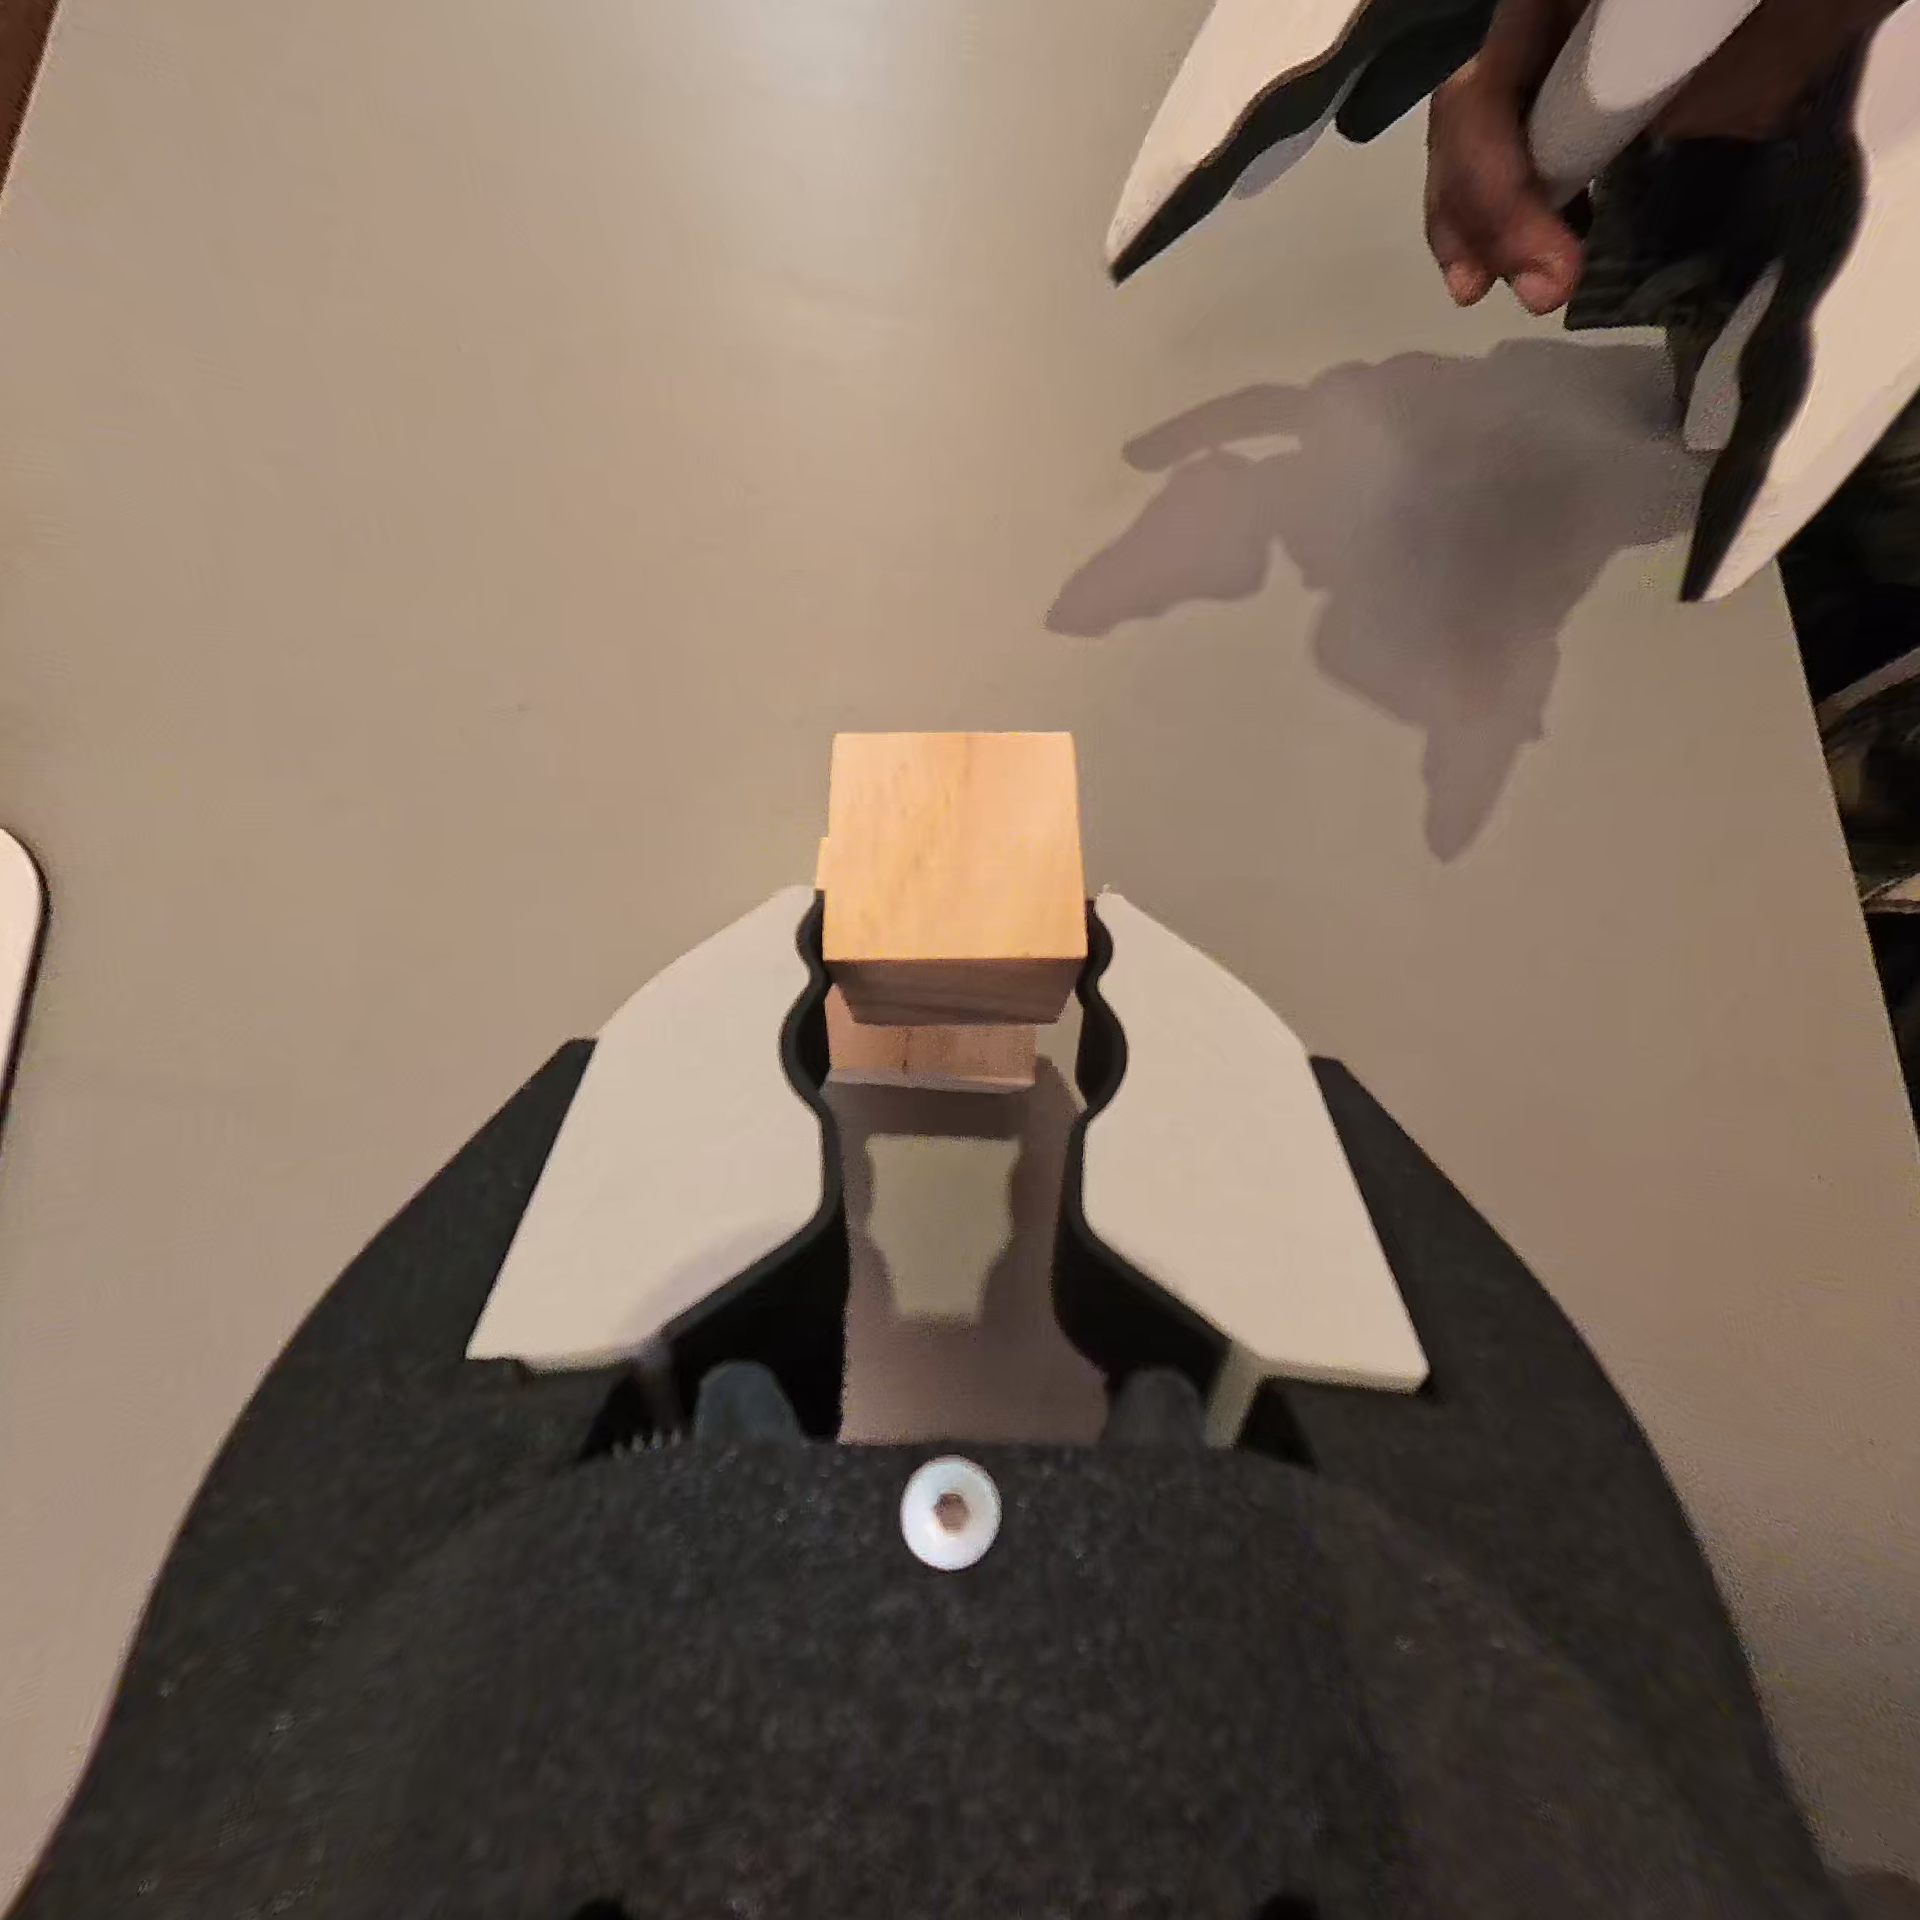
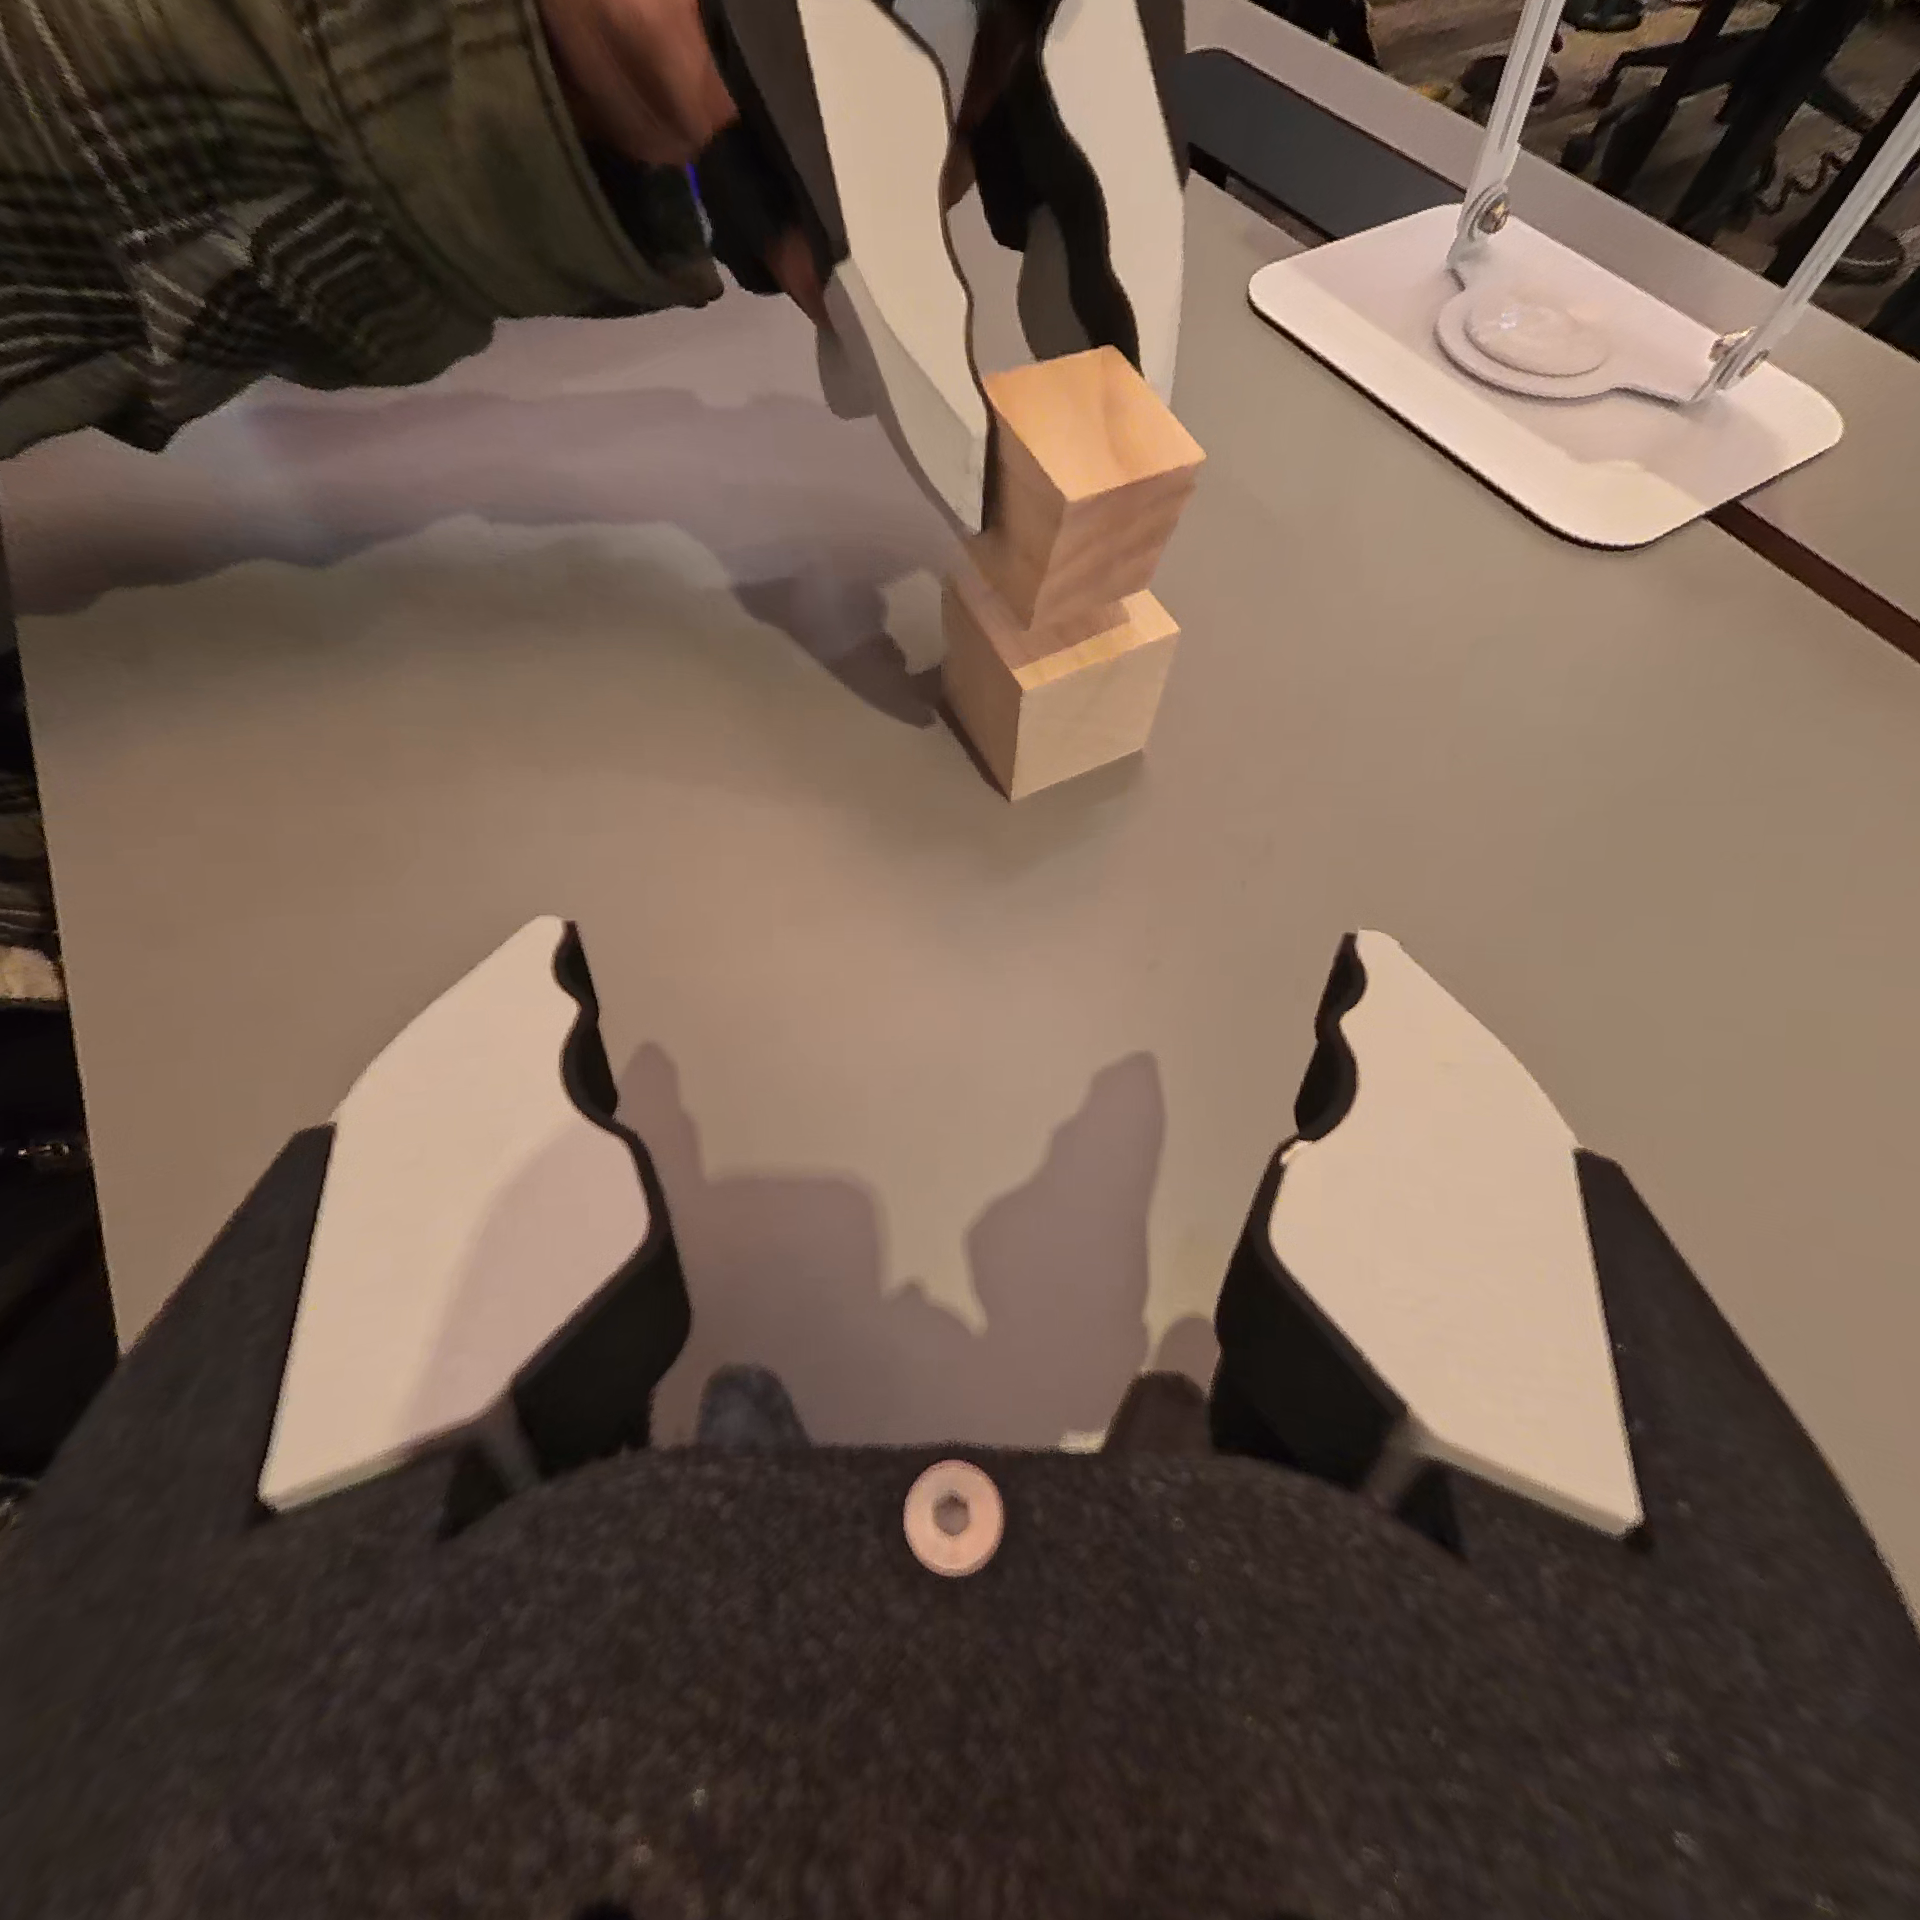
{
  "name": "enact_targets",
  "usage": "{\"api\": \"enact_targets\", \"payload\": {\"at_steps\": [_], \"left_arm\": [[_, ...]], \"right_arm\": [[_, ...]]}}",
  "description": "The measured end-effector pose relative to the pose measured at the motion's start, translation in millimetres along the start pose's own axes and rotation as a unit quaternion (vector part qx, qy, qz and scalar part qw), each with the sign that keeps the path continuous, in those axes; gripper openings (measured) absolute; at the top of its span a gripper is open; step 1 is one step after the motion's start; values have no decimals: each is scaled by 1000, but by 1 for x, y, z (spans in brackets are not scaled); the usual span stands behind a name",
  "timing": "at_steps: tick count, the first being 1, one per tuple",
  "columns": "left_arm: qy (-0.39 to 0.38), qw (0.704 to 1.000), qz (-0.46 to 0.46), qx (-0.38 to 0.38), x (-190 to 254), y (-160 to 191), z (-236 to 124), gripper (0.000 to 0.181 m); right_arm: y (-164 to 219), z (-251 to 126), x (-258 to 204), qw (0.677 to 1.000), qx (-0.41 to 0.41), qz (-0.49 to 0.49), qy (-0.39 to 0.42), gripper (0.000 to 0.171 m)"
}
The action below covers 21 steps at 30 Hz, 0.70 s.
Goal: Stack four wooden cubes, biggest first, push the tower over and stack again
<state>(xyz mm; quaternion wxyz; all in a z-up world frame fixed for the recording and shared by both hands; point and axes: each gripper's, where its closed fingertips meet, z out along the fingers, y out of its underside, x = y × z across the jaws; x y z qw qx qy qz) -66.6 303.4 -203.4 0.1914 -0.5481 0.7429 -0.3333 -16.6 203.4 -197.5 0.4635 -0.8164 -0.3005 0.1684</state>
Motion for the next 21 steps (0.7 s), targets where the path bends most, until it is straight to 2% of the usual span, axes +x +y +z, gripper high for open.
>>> {"api": "enact_targets", "payload": {"at_steps": [21], "left_arm": [[21, 999, 22, 33, -6, 11, 9, 45]], "right_arm": [[-5, -2, -4, 1000, 16, -7, -19, 127]]}}
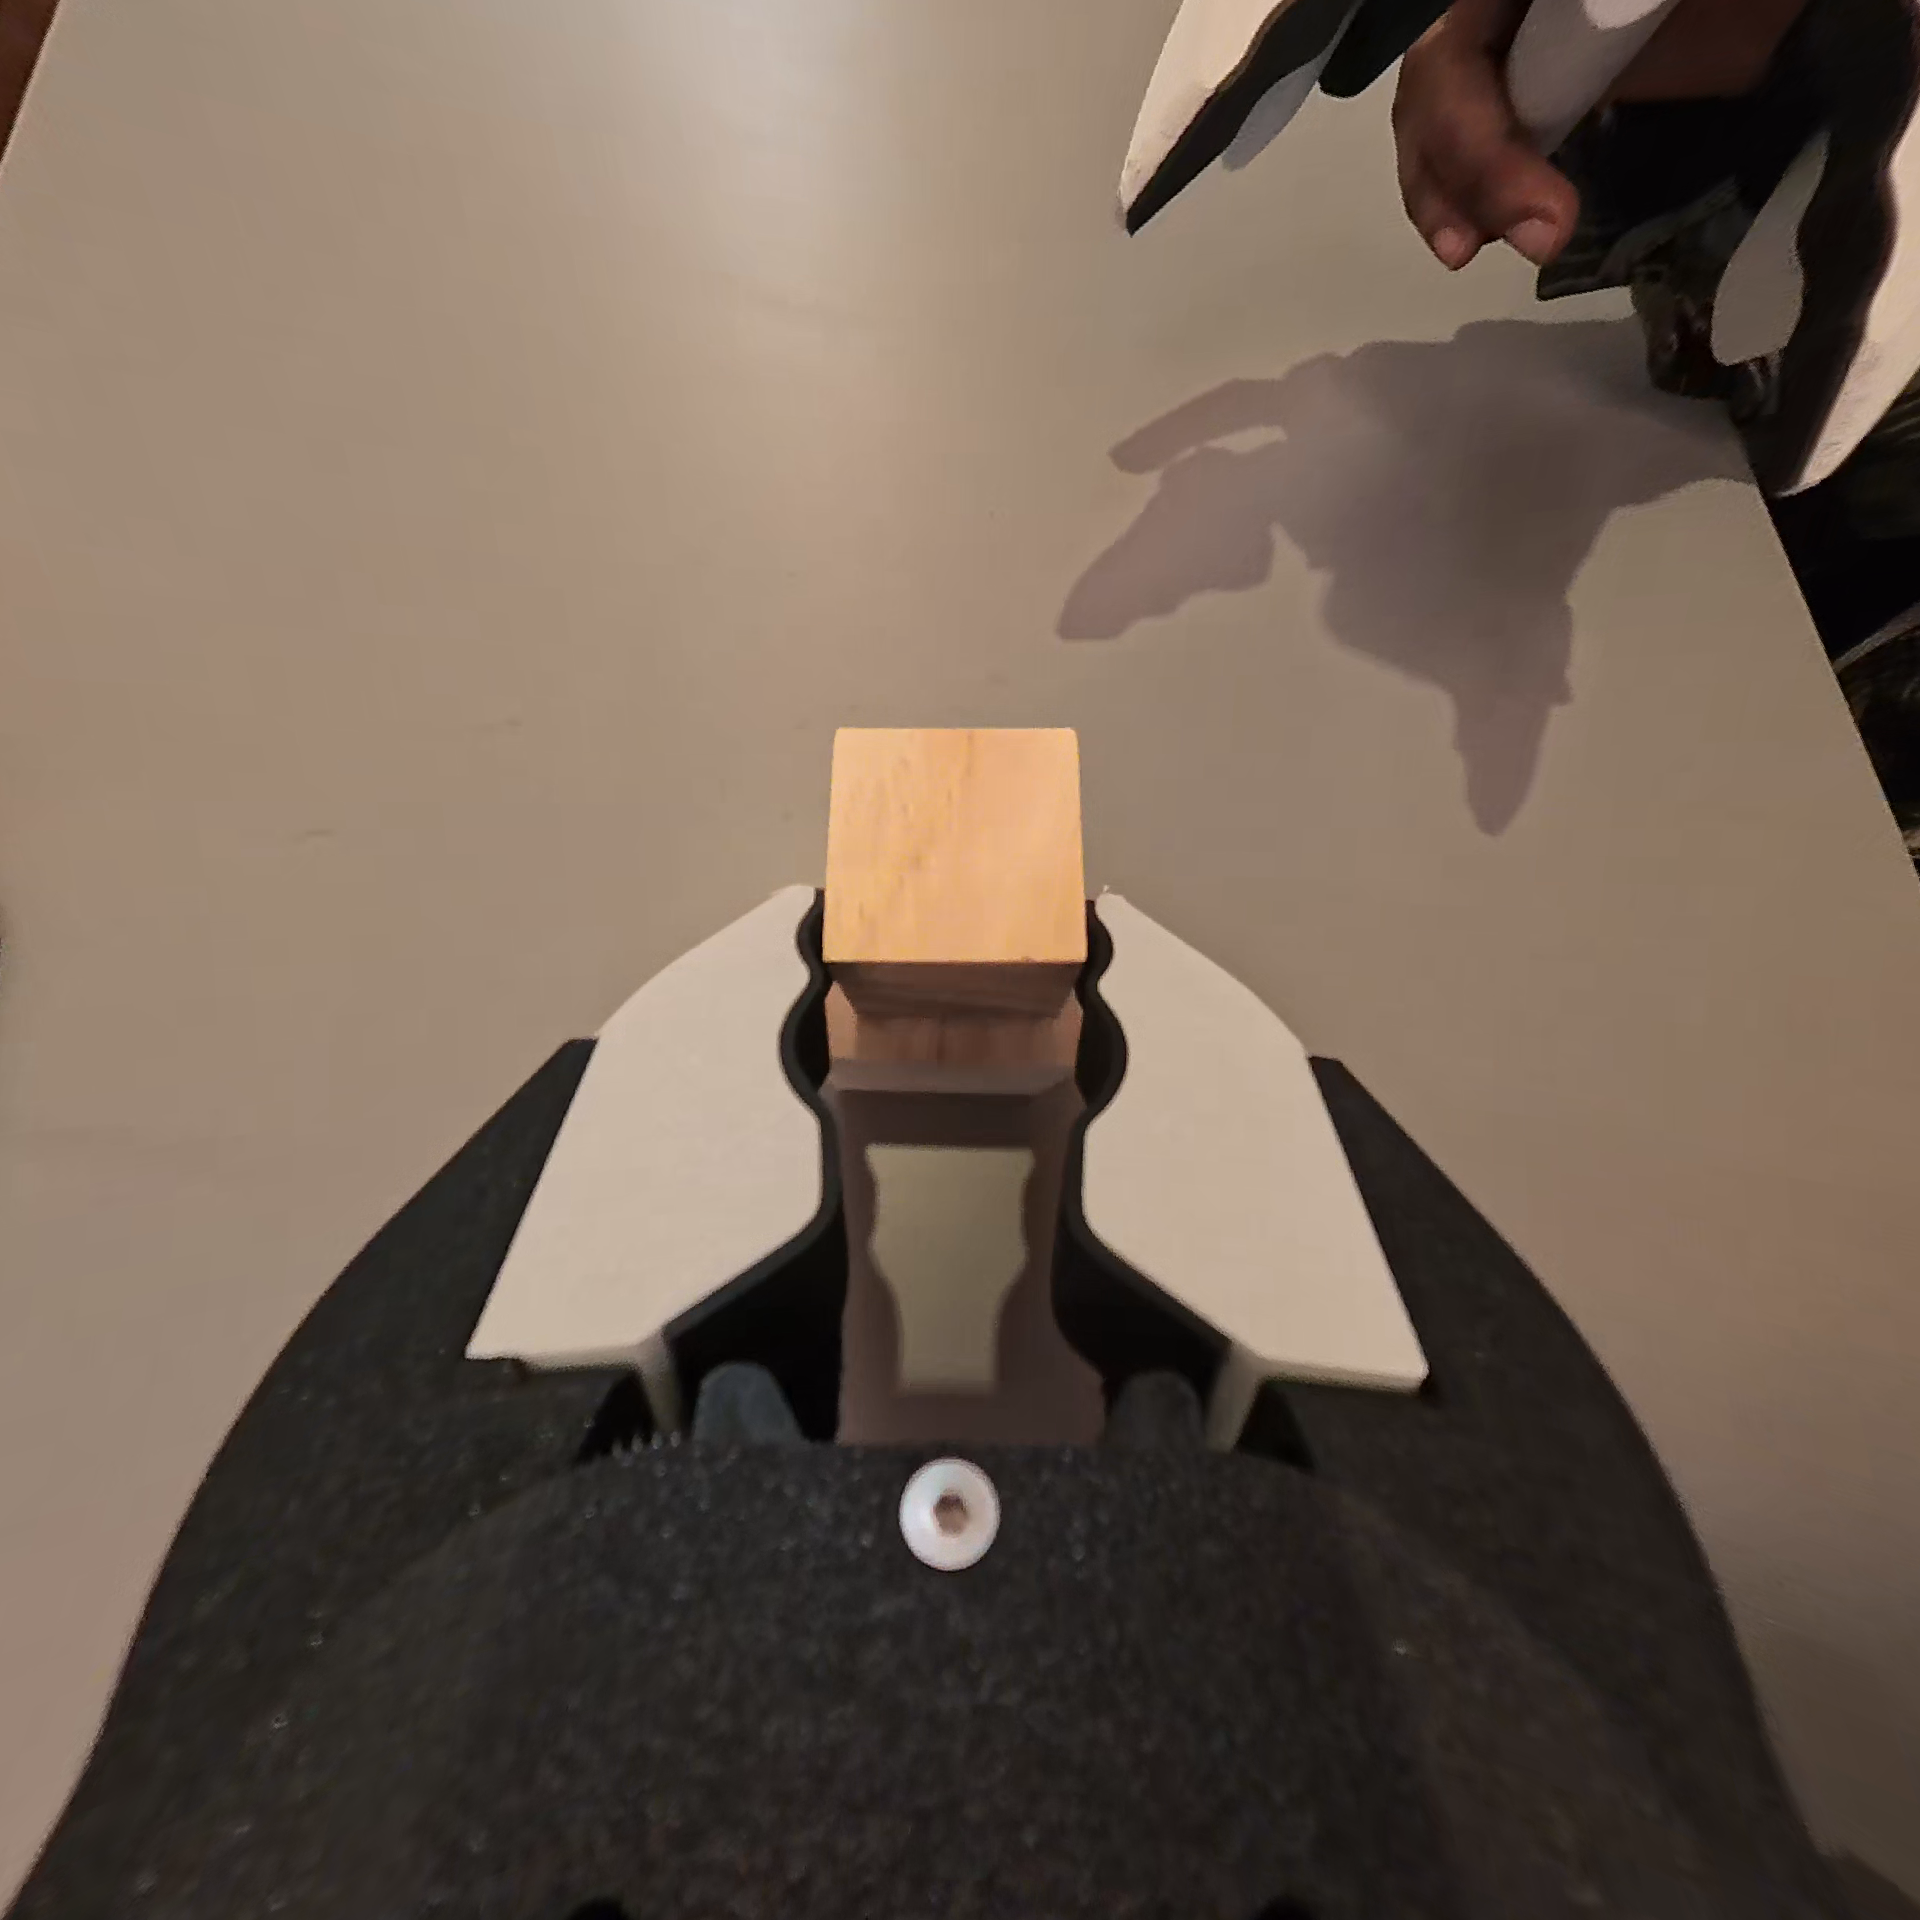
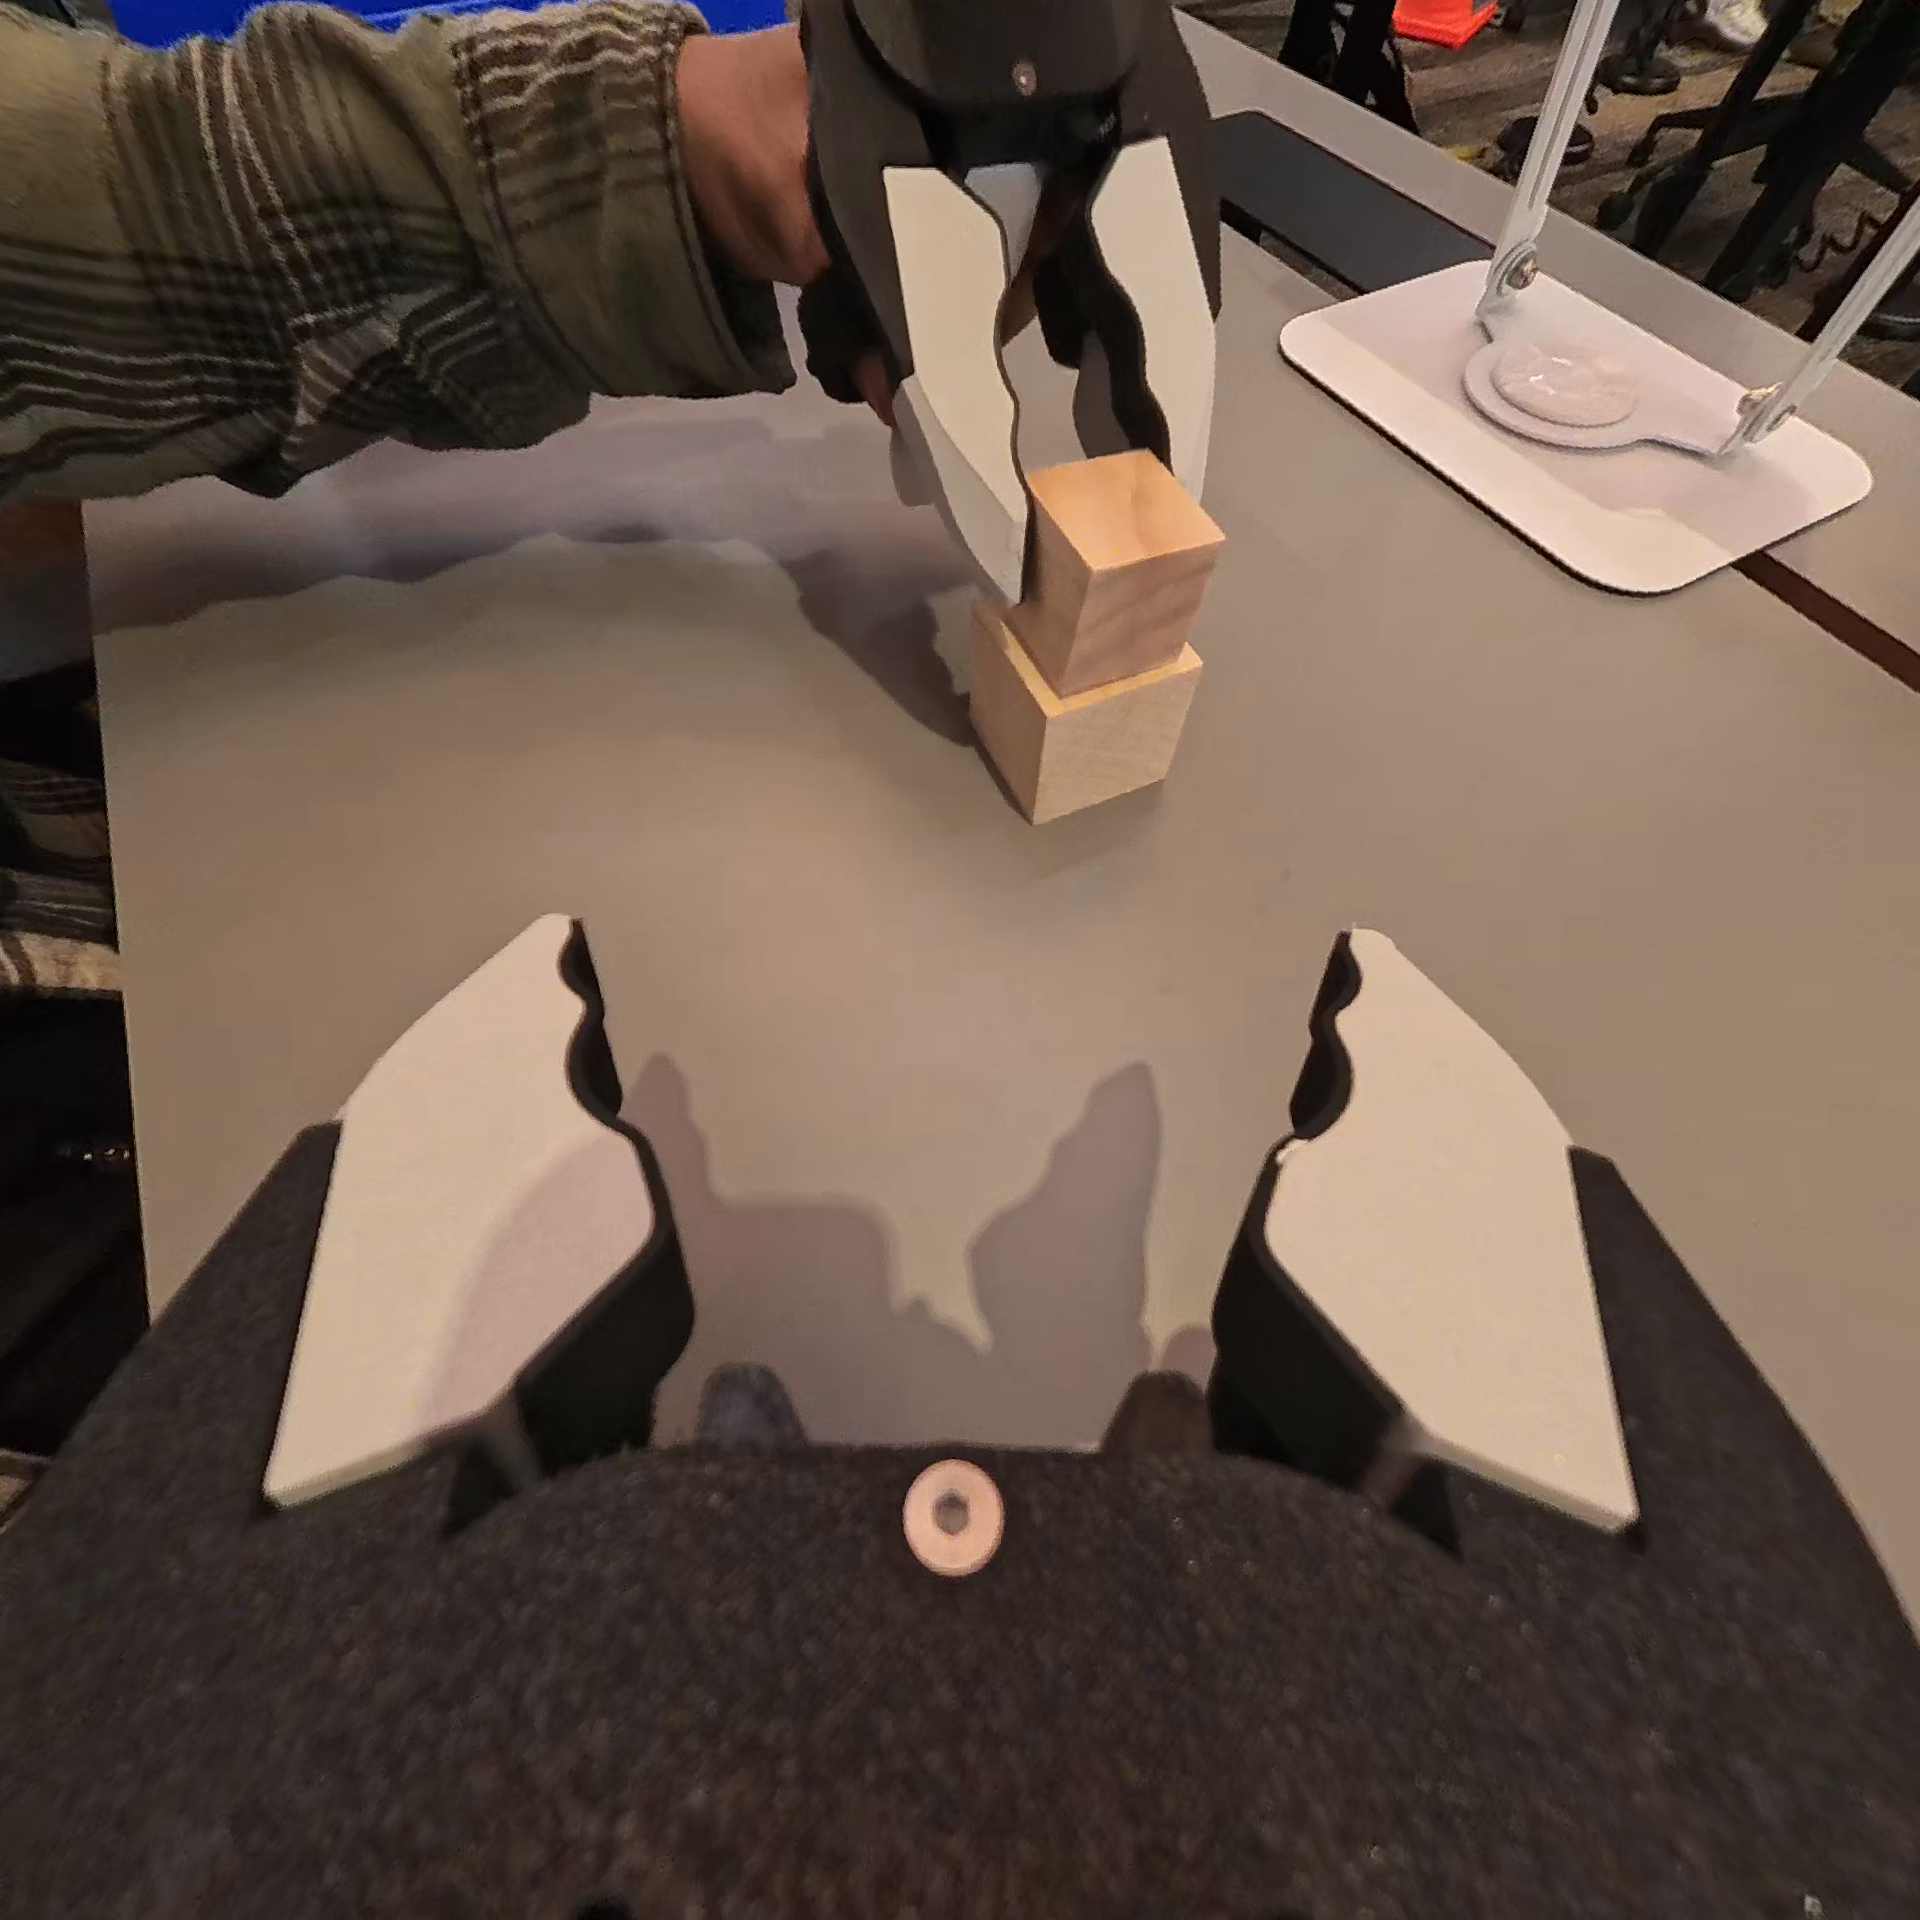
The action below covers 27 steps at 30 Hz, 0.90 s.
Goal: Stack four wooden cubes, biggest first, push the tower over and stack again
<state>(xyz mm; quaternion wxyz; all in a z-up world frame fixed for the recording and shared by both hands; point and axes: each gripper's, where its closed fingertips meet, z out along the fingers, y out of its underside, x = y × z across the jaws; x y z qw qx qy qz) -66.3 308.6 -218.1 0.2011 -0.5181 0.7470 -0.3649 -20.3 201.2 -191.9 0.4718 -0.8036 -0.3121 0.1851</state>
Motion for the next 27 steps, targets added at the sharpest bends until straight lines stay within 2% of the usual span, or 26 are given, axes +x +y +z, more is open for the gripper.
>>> {"api": "enact_targets", "payload": {"at_steps": [9, 19, 27], "left_arm": [[5, 1000, 3, 5, 0, 1, -1, 45], [-17, 999, 21, -36, -2, 5, -1, 45], [-20, 999, 19, -37, -2, 6, -2, 45]], "right_arm": [[1, 0, 0, 1000, 0, 3, -2, 127], [2, 2, -2, 1000, -1, 2, -7, 127], [2, 2, -2, 1000, -1, 5, -10, 126]]}}
